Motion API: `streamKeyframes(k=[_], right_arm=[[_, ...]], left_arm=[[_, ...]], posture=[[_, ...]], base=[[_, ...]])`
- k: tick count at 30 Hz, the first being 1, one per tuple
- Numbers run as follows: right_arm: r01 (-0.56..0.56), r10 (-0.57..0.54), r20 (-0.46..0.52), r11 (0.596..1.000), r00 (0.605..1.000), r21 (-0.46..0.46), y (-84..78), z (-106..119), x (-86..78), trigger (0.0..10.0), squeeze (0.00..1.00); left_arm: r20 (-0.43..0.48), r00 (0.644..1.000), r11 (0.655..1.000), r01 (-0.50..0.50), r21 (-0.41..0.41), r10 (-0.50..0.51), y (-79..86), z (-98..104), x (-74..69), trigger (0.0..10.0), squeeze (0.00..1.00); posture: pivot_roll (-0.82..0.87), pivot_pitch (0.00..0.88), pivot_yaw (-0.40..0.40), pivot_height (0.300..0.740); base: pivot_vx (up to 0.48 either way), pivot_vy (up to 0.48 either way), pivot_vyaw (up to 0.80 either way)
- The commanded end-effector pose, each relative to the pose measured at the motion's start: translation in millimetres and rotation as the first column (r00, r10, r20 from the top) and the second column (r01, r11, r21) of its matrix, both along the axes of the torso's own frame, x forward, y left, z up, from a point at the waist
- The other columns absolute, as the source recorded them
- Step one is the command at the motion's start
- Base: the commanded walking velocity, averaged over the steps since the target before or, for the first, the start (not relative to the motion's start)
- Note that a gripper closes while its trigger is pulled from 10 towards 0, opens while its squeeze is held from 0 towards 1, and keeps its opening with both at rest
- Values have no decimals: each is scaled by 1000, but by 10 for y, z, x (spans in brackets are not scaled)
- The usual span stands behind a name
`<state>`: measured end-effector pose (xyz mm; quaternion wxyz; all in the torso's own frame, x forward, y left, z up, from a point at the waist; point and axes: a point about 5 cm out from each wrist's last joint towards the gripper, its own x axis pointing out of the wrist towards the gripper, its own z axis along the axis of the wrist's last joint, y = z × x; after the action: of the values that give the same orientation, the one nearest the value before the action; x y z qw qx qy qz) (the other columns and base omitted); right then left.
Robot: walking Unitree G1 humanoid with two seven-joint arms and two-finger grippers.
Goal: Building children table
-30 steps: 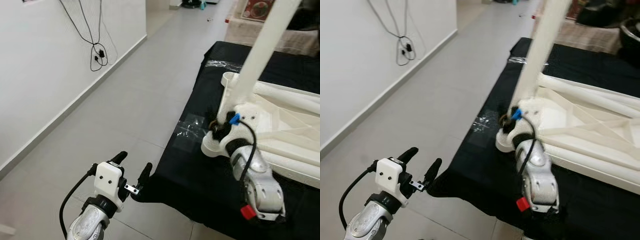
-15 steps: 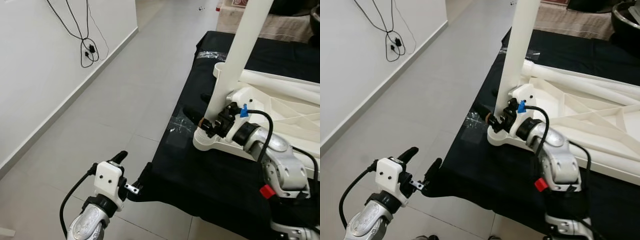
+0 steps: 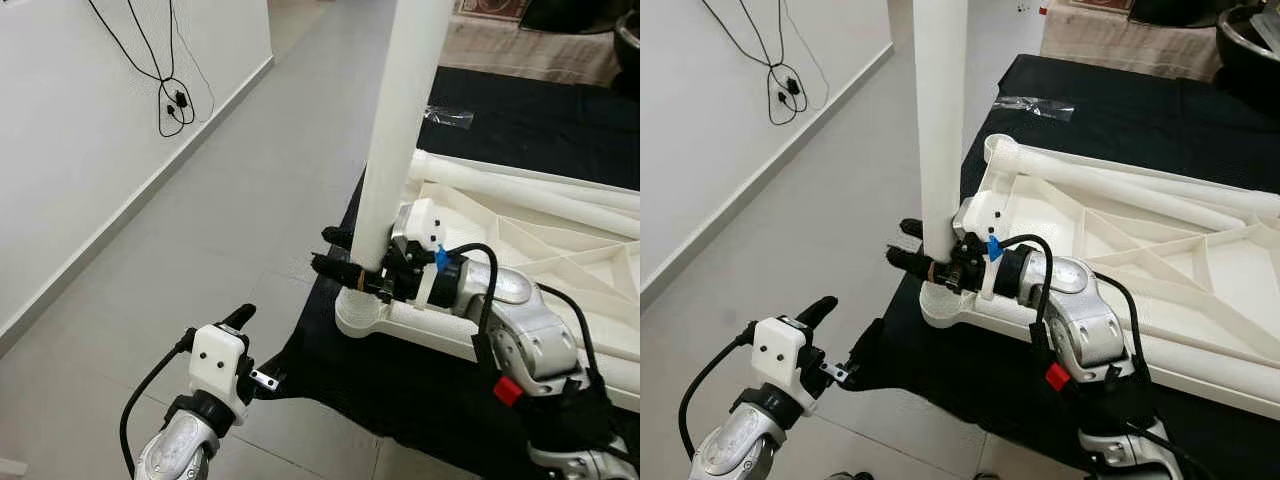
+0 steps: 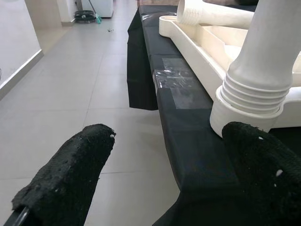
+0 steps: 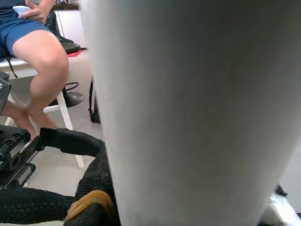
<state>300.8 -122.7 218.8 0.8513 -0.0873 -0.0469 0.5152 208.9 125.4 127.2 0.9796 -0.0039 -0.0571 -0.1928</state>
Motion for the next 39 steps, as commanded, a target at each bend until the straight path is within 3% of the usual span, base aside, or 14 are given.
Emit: streamKeyframes(k=[1, 5, 7, 12, 23, 24, 26, 27, 28, 29, 31, 32, 34, 39], right_arm=[[144, -146, -61, 989, 987, -27, -41, -173, 66, 0, 0], [474, -476, -104, 879, 873, -48, -235, -326, 168, 0, 0], [859, -858, -49, 512, 511, -17, -658, -395, 170, 0, 0], [903, -901, -90, 428, 424, -31, -730, -528, 8, 0, 0], [813, -790, -251, 582, 559, -22, -223, -632, -82, 0, 0], [787, -764, -250, 617, 595, -13, -141, -605, -72, 10000, 0], [787, -764, -250, 617, 595, -13, -141, -605, -72, 10000, 0], [744, -710, -267, 666, 651, 42, -38, -535, -62, 10000, 973], [642, -591, -285, 755, 755, 135, 87, -412, -52, 10000, 1000], [642, -591, -285, 755, 755, 135, 87, -412, -52, 10000, 1000], [339, -290, -194, 889, 937, 308, 195, 4, -69, 10000, 875], [339, -290, -194, 889, 937, 308, 195, 4, -69, 10000, 875], [56, -45, -45, 960, 998, 273, 212, 293, -159, 10000, 0], [-112, 112, 41, 994, 993, 4, 251, 222, -185, 10000, 0]], left_arm=[[-13, 1000, 1000, 1, 0, -1, 1, -9, -31, 10000, 0], [-14, 1000, 1000, 1, 0, -1, 6, -11, -32, 10000, 0], [-15, 1000, 1000, 2, -1, -2, 10, -13, -34, 10000, 0], [-16, 1000, 1000, 5, 0, -5, 12, -15, -32, 10000, 0], [-14, 1000, 1000, 6, 1, -6, 6, -13, -25, 10000, 0], [-14, 1000, 1000, 5, 0, -5, 4, -12, -23, 10000, 0], [-14, 1000, 1000, 5, 0, -5, 4, -12, -23, 10000, 0], [-15, 1000, 1000, 5, -1, -5, 2, -12, -23, 10000, 0], [-15, 1000, 1000, 5, -1, -5, -1, -12, -22, 10000, 0], [-15, 1000, 1000, 5, -1, -5, -1, -12, -22, 10000, 0], [-16, 1000, 1000, 6, -3, -6, -4, -13, -21, 10000, 0], [-16, 1000, 1000, 6, -3, -6, -4, -13, -21, 10000, 0], [-16, 1000, 1000, 7, -4, -7, -7, -13, -22, 10000, 0], [-16, 1000, 1000, 5, -3, -5, -7, -10, -30, 10000, 0]], posture=[[52, 200, -7, 740], [48, 200, -6, 740], [42, 201, -6, 740], [39, 197, -1, 740], [41, 195, -6, 740], [39, 196, -6, 740], [39, 196, -6, 740], [39, 197, -7, 740], [39, 196, -5, 740], [39, 196, -5, 740], [41, 197, -3, 740], [41, 197, -3, 740], [42, 197, -4, 740], [52, 203, -9, 740]], base=[[0, 0, 0], [0, 0, 0], [0, 0, 0], [0, 0, 0], [0, 0, 0], [0, 0, 0], [0, 0, 0], [0, 0, 0], [0, 0, 0], [0, 0, 0], [0, 0, 0], [0, 0, 0], [0, 0, 0], [0, 0, 0]])
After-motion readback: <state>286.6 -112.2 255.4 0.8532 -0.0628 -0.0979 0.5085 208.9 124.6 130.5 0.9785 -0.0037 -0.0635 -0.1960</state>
